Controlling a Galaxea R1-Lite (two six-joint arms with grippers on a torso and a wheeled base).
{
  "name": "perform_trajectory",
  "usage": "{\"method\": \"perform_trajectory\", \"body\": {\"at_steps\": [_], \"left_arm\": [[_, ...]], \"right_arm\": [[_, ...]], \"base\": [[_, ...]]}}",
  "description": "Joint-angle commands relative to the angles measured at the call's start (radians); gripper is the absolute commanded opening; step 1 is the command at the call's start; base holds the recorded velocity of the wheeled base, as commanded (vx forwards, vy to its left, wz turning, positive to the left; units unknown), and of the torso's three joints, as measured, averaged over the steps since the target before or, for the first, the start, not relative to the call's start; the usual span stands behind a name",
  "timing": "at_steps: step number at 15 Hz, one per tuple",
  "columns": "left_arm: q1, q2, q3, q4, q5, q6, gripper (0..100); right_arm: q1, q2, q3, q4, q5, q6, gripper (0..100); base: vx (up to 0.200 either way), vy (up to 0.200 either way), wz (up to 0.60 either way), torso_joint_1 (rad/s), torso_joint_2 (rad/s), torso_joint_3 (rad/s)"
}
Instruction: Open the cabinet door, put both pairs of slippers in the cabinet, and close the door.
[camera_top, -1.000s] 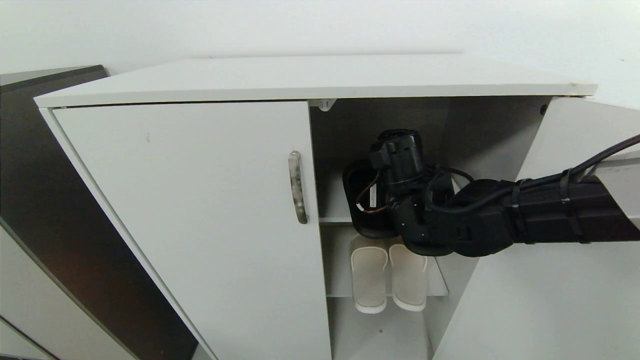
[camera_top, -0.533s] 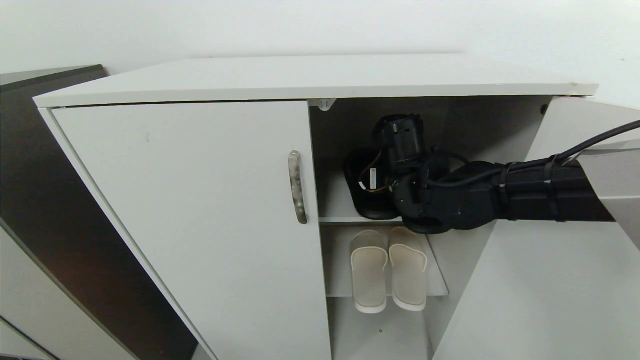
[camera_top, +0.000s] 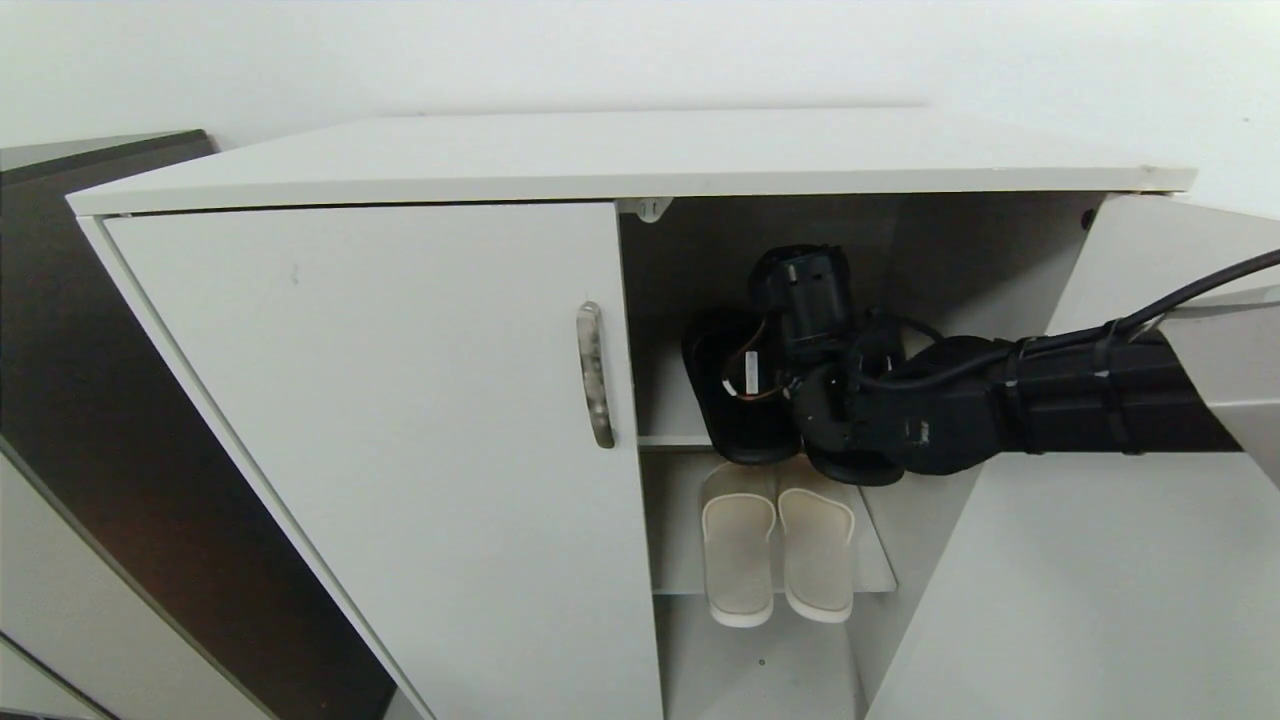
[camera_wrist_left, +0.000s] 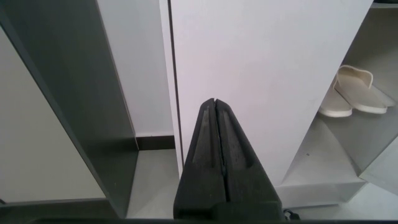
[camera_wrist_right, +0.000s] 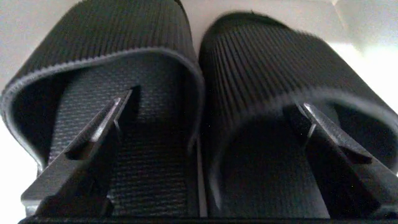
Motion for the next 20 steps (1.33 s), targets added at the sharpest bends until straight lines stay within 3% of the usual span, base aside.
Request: {"method": "perform_trajectory", "body": {"at_steps": [1, 4, 7, 8, 11, 20], "left_arm": [[0.000, 0.001, 0.000, 0.000, 0.000, 0.002, 0], [0.000, 0.001, 0.000, 0.000, 0.000, 0.002, 0], [0.000, 0.001, 0.000, 0.000, 0.000, 0.002, 0], [0.000, 0.001, 0.000, 0.000, 0.000, 0.002, 0], [0.000, 0.001, 0.000, 0.000, -0.001, 0.003, 0], [0.000, 0.001, 0.000, 0.000, -0.001, 0.002, 0]], "right_arm": [[0.032, -0.116, 0.080, 0.002, -0.002, 0.001, 100], [0.082, -0.235, 0.205, 0.000, -0.004, 0.013, 100], [0.165, -0.396, 0.439, -0.024, -0.002, 0.081, 100], [0.181, -0.444, 0.505, -0.043, 0.003, 0.082, 0], [0.230, -0.531, 0.628, -0.098, 0.012, 0.078, 0], [0.236, -0.490, 0.640, -0.113, 0.012, 0.081, 0]], "base": [[0.000, 0.000, 0.00, 0.000, 0.00, 0.000], [0.000, 0.000, 0.00, 0.000, 0.00, 0.000], [0.000, 0.000, 0.00, 0.000, 0.00, 0.000], [0.000, 0.000, 0.00, 0.000, 0.00, 0.000], [0.000, 0.000, 0.00, 0.000, 0.00, 0.000], [0.000, 0.000, 0.00, 0.000, 0.00, 0.000]]}}
